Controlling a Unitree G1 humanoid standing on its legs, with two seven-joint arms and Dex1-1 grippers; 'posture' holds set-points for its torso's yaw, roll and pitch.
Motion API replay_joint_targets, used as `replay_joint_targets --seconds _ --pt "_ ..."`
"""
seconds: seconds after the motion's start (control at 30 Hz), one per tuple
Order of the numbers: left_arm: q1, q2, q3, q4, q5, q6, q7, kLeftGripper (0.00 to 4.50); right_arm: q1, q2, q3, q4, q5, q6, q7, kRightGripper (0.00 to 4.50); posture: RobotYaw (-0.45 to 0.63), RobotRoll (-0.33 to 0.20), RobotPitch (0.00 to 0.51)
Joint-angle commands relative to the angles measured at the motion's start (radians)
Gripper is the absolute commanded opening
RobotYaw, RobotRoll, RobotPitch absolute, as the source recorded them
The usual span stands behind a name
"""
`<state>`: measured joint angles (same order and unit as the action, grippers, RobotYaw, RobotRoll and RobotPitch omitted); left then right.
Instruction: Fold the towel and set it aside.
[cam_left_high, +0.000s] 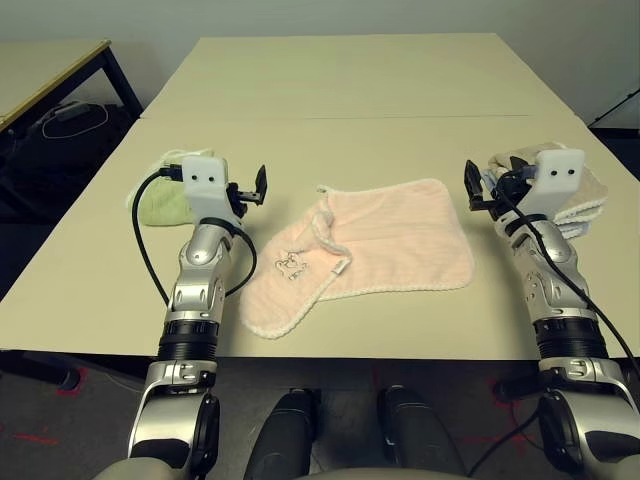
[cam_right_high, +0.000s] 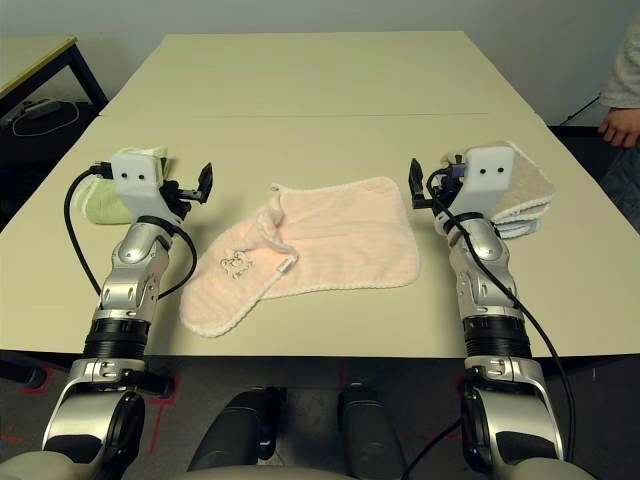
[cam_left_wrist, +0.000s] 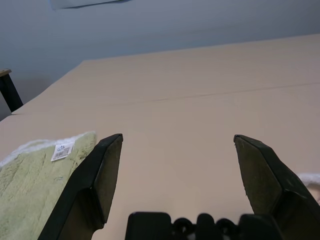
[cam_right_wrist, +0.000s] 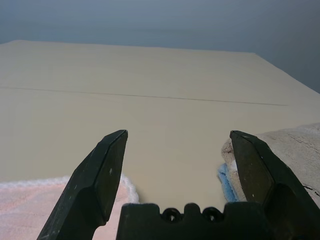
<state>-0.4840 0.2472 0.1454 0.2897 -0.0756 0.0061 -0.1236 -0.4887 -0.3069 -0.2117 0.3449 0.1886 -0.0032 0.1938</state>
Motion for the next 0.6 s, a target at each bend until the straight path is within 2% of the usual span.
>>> replay_joint_targets --seconds 0.03,0.3,0.43,0.6 --pt "0.016 -0.001 -0.001 -0.003 0.009 0.004 0.010 4.50 0.003 0.005 -0.016 -0.001 0.010 0.000 -0.005 4.46 -0.03 0.000 0.080" --pt "0.001 0.011 0.001 0.005 0.003 0.017 0.006 4.50 0.004 0.010 -0.012 -0.005 0.007 -0.004 -0.004 4.46 -0.03 0.000 0.080" --pt "0.005 -0.003 -0.008 -0.003 0.003 0.017 0.007 4.50 -0.038 -0.044 -0.006 0.061 0.005 -0.004 0.065 4.46 -0.03 0.000 0.084" --pt "0.017 -0.010 -0.010 -0.011 0.005 0.015 0.007 4.50 -0.115 -0.135 0.050 0.204 -0.017 0.024 0.246 4.46 -0.01 0.000 0.092"
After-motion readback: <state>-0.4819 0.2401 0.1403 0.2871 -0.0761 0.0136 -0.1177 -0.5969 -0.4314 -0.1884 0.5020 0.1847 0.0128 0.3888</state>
